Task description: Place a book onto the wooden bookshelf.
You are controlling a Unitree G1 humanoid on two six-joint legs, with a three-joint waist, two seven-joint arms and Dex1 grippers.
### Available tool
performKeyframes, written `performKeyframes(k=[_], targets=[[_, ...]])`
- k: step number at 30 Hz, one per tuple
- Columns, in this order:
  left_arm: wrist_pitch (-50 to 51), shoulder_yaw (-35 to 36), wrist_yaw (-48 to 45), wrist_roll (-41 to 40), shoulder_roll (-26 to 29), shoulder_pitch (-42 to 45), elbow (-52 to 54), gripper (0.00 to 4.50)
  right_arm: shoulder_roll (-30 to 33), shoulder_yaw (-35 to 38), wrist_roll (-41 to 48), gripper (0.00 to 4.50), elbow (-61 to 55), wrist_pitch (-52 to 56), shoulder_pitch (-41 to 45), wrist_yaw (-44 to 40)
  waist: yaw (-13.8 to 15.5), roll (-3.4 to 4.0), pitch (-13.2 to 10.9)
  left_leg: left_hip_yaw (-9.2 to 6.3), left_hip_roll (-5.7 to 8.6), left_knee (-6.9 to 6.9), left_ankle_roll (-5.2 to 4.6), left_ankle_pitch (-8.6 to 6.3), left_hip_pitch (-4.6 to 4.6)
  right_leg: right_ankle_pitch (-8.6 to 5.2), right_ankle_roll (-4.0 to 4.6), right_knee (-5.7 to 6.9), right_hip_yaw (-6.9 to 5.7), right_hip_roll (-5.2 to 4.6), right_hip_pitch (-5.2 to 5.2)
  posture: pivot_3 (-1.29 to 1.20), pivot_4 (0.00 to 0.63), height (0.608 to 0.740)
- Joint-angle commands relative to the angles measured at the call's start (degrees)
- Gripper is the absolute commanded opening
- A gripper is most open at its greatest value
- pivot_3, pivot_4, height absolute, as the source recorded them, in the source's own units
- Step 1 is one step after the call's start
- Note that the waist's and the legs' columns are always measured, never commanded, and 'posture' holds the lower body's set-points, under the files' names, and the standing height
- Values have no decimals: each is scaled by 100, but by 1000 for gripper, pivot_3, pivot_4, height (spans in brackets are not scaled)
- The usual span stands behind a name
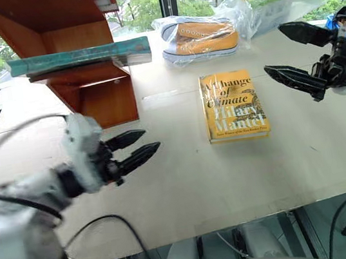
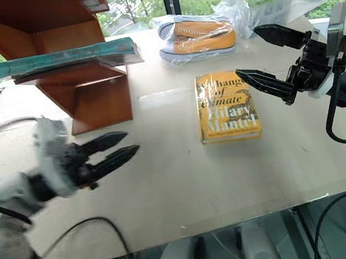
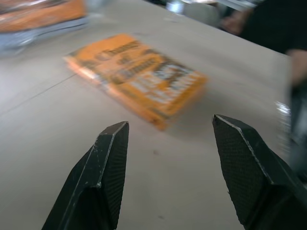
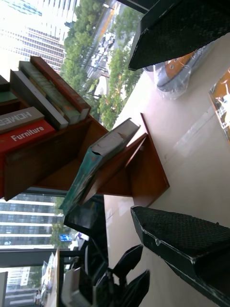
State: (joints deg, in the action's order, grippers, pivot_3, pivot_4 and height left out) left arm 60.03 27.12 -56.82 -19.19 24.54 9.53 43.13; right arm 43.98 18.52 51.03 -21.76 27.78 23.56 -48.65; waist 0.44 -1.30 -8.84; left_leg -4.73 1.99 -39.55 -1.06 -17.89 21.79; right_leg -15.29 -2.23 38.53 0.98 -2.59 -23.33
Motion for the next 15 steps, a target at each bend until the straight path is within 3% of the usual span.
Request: performKeyframes(k=[1,10,15], targets=[[-1491,-485,222,330,99,-606,-188,2844,236,538,91,4500,-325,82,-519,-68,47,15,12,1,0,6,0,0,-1,0,0,-1,2,-1,0,0,150,740],[-2157,240,-46,-417,817,-1921,-874,2844,1075,2241,-1089,4500,-26,-49,-3812,-1367,53,52,31,13,-3,38,-11,-6,0,0,-1,-48,7,-3,6,0,150,740],[-2449,264,-11,-555,1003,-2339,-1101,2844,945,2312,-1426,4500,277,-363,-4313,-1608,18,62,30,17,-11,41,-33,-20,-50,0,0,-53,10,4,57,0,150,740]])
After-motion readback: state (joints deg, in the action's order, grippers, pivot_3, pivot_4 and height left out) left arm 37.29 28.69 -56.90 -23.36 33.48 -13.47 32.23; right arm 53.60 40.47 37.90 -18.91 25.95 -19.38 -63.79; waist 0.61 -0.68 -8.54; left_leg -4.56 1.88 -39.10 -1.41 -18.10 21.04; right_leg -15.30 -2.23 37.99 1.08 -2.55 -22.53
